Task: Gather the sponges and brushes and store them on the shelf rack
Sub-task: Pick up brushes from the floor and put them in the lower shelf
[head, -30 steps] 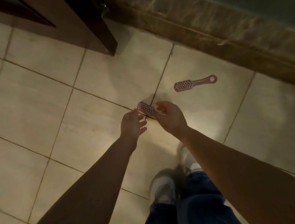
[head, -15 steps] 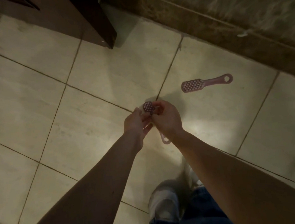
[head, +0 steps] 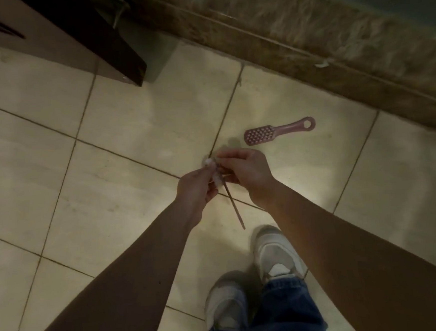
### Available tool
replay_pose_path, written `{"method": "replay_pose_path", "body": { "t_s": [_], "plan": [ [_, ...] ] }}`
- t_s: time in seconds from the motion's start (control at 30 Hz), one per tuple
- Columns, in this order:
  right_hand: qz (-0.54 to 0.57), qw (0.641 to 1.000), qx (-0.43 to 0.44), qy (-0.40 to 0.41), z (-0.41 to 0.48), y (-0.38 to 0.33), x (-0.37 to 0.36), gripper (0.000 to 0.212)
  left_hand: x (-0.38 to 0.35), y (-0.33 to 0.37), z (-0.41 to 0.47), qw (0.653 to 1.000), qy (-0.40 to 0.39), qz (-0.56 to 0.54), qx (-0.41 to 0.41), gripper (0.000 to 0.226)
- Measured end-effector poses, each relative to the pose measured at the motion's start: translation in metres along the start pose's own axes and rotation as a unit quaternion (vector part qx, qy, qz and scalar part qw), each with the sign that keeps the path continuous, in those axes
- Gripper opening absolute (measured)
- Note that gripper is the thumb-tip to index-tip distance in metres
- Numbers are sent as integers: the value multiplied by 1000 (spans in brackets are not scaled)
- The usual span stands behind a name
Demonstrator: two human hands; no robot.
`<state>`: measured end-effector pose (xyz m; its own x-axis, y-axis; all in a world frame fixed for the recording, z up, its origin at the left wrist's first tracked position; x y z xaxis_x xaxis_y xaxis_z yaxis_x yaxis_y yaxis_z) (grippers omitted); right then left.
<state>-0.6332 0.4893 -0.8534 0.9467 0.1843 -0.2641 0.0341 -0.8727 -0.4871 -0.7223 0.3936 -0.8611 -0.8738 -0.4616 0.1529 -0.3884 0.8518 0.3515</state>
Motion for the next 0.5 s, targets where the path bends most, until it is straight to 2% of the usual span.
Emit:
{"method": "replay_pose_path", "body": {
  "t_s": [0.17,0.27,0.33,0.37,0.4,0.43,0.5],
  "plan": [
    [6,1000,18,-15,6,-34,8,17,-16,15,4,999,-7,32,-26,36],
    [2,999,30,-29,8,-49,9,21,-30,26,8,999,-18,-5,-47,34],
    [-83,992,92,-12,11,-63,11,25,-35,32,10,998,2,-39,-43,33],
    [-171,975,143,11,12,-74,12,25,-35,35,10,998,17,-52,-41,33],
    [-281,939,195,36,12,-85,12,25,-36,38,11,997,29,-63,-43,32],
    [-398,885,235,60,12,-95,11,26,-35,40,13,995,40,-72,-49,31],
    [-570,778,251,82,17,-101,13,34,-33,44,15,994,58,-72,-58,28]
  ]
}}
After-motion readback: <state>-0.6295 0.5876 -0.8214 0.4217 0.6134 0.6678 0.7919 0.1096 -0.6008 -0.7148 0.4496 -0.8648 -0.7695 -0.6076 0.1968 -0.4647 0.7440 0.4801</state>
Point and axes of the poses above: each hand's wrist, its own z-axis towards the middle knuckle, its own x-axis out of the back of the hand, y = z × x, the point moved 10 cm from there along z, towards the middle knuckle, and after that the axes turned 14 degrees about z, right-handed, at the moved point
